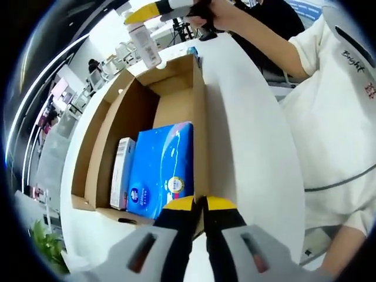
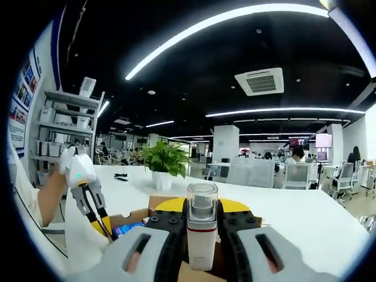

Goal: Operate the shoe box by opening the lid, removing the specified soft item, and placing it in the target area until the item is outside and the box remains undamaged.

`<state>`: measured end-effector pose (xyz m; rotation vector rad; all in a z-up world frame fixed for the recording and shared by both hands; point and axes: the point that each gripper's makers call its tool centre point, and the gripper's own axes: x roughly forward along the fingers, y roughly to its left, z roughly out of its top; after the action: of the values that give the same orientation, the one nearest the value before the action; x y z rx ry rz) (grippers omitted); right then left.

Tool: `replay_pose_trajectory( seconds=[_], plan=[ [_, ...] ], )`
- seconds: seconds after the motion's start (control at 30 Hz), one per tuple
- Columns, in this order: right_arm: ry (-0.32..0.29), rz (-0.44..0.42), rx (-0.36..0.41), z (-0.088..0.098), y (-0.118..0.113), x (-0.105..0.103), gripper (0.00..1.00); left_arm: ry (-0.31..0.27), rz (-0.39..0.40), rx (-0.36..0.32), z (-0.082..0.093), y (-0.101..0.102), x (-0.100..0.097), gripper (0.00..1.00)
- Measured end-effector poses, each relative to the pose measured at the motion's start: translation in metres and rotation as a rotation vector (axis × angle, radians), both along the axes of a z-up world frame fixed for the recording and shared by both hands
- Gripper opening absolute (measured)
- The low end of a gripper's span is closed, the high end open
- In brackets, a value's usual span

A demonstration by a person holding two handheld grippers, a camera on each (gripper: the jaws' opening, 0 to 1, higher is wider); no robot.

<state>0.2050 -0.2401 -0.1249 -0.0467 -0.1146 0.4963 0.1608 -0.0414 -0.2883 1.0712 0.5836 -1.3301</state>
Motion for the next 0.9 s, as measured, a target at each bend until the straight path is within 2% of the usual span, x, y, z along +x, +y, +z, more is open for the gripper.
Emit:
replay_pose_trajectory(
  seconds=[0.13, 0.23, 0.37, 0.5, 0.73, 0.8, 0.83, 0.87, 0.9],
  plan=[
    [-0.024, -0.017, 0.007, 0.006, -0.008, -0.006, 0.19, 0.005, 0.019, 0.011, 0.0, 0.0, 0.0, 0.05],
    [-0.066, -0.054, 0.008, 0.018, -0.019, -0.014, 0.19, 0.004, 0.015, 0.018, 0.0, 0.0, 0.0, 0.04],
    [-0.146, -0.148, 0.009, 0.042, -0.047, -0.02, 0.19, 0.005, 0.013, 0.018, 0.0, 0.0, 0.0, 0.04],
    [-0.177, -0.164, 0.024, 0.054, -0.059, -0.032, 0.19, 0.004, 0.014, 0.015, 0.0, 0.0, 0.0, 0.04],
    [-0.182, -0.181, 0.015, 0.055, -0.068, -0.043, 0.19, 0.009, 0.017, 0.011, 0.0, 0.0, 0.0, 0.04],
    [-0.198, -0.196, -0.024, 0.053, -0.07, -0.044, 0.19, 0.008, 0.018, 0.013, 0.0, 0.0, 0.0, 0.05],
    [-0.183, -0.214, -0.035, 0.051, -0.073, -0.044, 0.19, 0.008, 0.017, 0.014, 0.0, 0.0, 0.0, 0.05],
    [-0.136, -0.238, -0.04, 0.044, -0.078, -0.044, 0.19, 0.008, 0.016, 0.013, 0.0, 0.0, 0.0, 0.05],
    [-0.134, -0.251, -0.037, 0.044, -0.081, -0.044, 0.19, 0.008, 0.017, 0.011, 0.0, 0.0, 0.0, 0.05]
  ],
)
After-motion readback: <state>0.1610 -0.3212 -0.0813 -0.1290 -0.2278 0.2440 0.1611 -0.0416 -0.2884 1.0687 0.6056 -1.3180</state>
